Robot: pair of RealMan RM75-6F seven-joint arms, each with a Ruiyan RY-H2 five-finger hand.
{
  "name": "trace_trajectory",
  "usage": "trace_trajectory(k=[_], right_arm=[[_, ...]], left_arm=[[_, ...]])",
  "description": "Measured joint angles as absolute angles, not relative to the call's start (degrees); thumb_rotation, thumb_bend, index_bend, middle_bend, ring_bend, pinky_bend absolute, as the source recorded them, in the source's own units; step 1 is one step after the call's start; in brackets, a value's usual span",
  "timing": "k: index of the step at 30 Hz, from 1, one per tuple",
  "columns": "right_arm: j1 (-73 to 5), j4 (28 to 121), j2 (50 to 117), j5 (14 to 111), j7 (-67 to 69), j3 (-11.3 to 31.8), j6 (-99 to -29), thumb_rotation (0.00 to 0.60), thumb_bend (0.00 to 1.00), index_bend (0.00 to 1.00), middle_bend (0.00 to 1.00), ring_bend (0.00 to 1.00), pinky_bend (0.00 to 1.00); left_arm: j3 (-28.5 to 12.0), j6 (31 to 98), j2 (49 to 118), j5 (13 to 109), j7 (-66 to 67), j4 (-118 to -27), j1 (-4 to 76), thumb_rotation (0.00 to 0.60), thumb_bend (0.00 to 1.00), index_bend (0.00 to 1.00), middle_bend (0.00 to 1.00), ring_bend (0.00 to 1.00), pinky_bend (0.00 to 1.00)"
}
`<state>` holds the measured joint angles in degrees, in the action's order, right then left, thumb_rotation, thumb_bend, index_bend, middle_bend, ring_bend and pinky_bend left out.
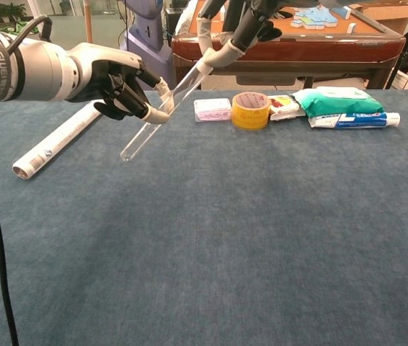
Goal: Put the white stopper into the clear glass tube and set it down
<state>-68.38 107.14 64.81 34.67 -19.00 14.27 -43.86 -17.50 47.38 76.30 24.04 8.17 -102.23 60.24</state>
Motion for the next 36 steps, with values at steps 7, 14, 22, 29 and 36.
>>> trace_trajectory(k=[7, 14, 22, 29, 36], right_arm=[[-68.87, 106.88, 65.01, 34.45, -19.03, 13.61, -44.40, 0.600, 0.24, 0.39, 0.86, 0.90, 0.84], [-69.07, 106.61, 65.27, 34.59, -18.71, 13.34, -45.01, 0.600, 0.20, 0.37, 0.86, 0.90, 0.84], [-68.28, 106.82, 64.17, 35.85, -16.52, 13.95, -44.74, 0.600, 0.20, 0.37, 0.86, 0.90, 0.84], [-64.90, 108.60, 60.30, 39.75, -11.83, 15.48, -45.31, 0.600, 0.20, 0.37, 0.86, 0.90, 0.84], [-58.90, 110.70, 53.58, 45.65, -7.83, 16.26, -47.66, 0.600, 0.20, 0.37, 0.86, 0.90, 0.84]], left_arm=[[-17.35, 47.17, 76.37, 23.95, 7.66, -101.90, 60.45, 0.600, 0.35, 0.62, 1.00, 1.00, 1.00], [-17.07, 47.10, 76.45, 23.98, 7.22, -101.42, 60.45, 0.600, 0.35, 0.62, 1.00, 1.00, 1.00], [-16.36, 46.78, 76.35, 24.60, 6.85, -100.36, 60.08, 0.600, 0.35, 0.62, 1.00, 1.00, 1.00], [-14.84, 47.48, 76.48, 26.77, 7.69, -98.97, 59.45, 0.600, 0.35, 0.62, 1.00, 1.00, 1.00], [-11.62, 49.84, 77.18, 30.71, 10.60, -96.48, 58.04, 0.600, 0.35, 0.62, 1.00, 1.00, 1.00]])
